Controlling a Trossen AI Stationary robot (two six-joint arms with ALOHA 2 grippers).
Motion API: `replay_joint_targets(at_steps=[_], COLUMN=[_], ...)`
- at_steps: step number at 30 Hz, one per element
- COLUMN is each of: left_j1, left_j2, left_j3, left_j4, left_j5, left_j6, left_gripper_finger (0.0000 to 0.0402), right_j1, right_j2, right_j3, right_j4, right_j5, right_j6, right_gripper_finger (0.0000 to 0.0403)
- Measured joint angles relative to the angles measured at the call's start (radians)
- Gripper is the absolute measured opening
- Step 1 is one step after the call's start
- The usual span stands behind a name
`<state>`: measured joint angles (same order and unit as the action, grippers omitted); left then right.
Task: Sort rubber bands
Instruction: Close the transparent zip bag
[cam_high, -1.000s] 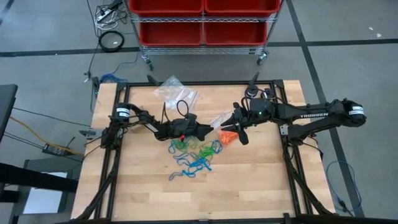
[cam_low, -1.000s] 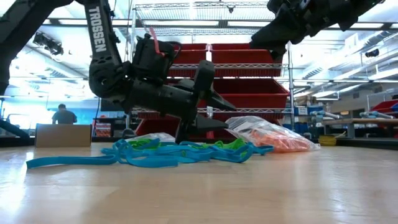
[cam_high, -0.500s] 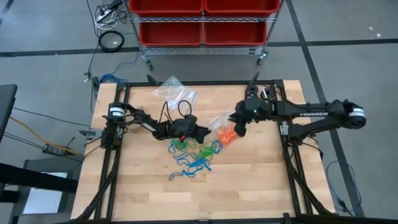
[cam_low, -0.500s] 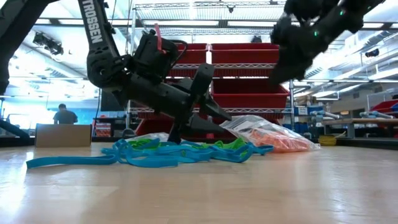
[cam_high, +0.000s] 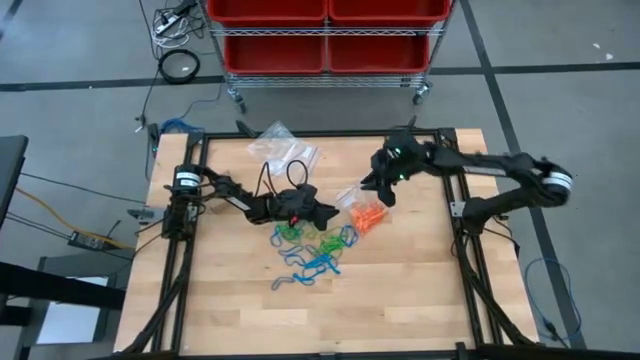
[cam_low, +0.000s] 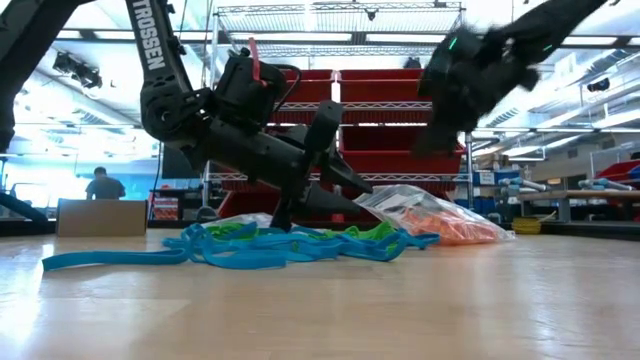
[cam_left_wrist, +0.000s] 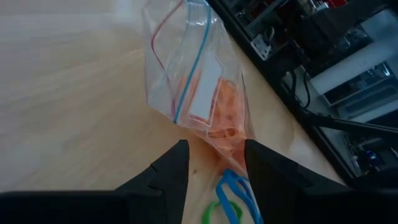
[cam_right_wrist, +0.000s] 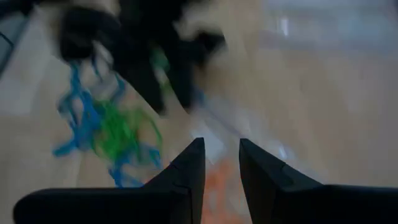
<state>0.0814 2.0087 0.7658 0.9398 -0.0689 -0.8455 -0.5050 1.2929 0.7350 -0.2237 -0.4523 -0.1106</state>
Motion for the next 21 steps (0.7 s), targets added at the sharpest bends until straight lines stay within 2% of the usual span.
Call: replay_joint_targets(at_steps=[3,7,11,16,21], left_j1=[-0.007,-0.01,-0.011,-0.012,-0.012], left_j2=[0.0,0.0,0.0,0.0,0.0], left_j3=[0.0,0.0,0.0,0.0,0.0], left_j4=[0.004,0.019,0.034,0.052,0.063], left_j5=[0.007,0.048,0.087,0.127,0.154], left_j6=[0.003,0.0,-0.001,-0.003,0.001], left_gripper_finger=[0.0163,0.0163,0.0163,0.0163,0.0163], right_j1=[-0.049,-0.062,-0.06,-0.065,-0.09], right_j2=[0.141,0.287,0.356,0.411,0.496], right_j3=[0.093,0.239,0.369,0.448,0.493], right_j4=[-0.138,-0.271,-0.344,-0.409,-0.516], right_j5=[-0.055,-0.066,-0.05,-0.046,-0.198], right_j6=[-0.087,-0.207,-0.292,-0.387,-0.397], right_gripper_finger=[0.0097,0.0101,0.0101,0.0101,0.0101])
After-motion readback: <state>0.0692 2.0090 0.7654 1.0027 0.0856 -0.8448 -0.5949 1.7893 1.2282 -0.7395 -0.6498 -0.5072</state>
